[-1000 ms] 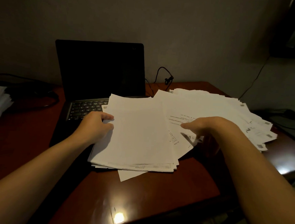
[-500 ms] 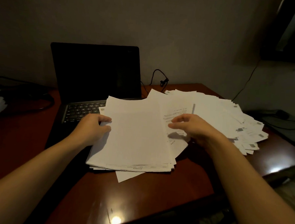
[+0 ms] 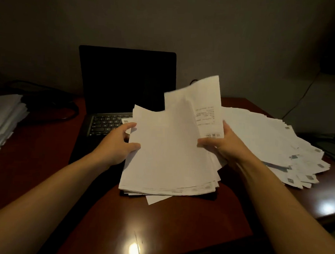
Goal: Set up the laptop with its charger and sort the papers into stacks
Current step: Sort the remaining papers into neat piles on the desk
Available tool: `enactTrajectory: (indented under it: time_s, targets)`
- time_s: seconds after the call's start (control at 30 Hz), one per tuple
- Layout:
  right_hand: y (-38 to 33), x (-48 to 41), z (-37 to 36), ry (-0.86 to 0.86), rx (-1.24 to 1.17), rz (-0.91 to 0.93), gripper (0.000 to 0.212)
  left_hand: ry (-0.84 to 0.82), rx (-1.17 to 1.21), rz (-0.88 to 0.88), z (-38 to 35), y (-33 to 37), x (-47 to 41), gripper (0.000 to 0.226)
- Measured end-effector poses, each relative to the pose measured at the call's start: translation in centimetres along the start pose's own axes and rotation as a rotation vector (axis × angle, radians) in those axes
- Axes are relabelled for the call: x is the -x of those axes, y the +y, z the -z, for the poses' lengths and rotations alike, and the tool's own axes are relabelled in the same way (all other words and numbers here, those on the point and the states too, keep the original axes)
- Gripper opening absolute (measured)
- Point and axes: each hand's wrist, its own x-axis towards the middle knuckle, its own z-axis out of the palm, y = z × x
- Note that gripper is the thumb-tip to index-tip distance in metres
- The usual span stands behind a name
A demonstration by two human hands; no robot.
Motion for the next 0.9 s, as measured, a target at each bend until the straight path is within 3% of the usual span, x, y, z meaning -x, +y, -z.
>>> enactTrajectory:
  time_s: [0.13, 0.3, 0.57, 0.73, 0.8, 0.9]
  targets:
    - [-0.4, -0.3, -0.4, -0.151, 0.175, -0.123, 0.037, -0.017, 0.061, 0.001, 0.2, -0.4, -0.2, 0.073]
    - [-0.9, -1.4, -0.5, -0.148, 0.227, -0.146, 0.039, 0.030, 0.112, -0.001, 0.7, -0.7, -0.1, 0.074]
    - [-2.2, -0.5, -1.8, -0.094, -0.021, 0.080, 0.034, 0.185, 0.396, 0.068, 1.9, 0.2, 0.1, 0.066]
    - [-3.7, -0.9, -3.1, -0.113, -0.136, 0.135, 0.032, -0.005, 0.926, 0.136, 3.1, 0.6, -0.5, 0.032]
    - [-4.2, -1.3, -3.3, -0.168, -0.107, 0.146, 0.032, -0.050, 0.975, 0.092, 3.8, 0.5, -0.9, 0.030]
    - [-5.0, -2.4, -3.5, -0.254, 0.000, 0.136, 0.040, -0.003, 0.851, -0.003, 5.3, 0.2, -1.8, 0.040]
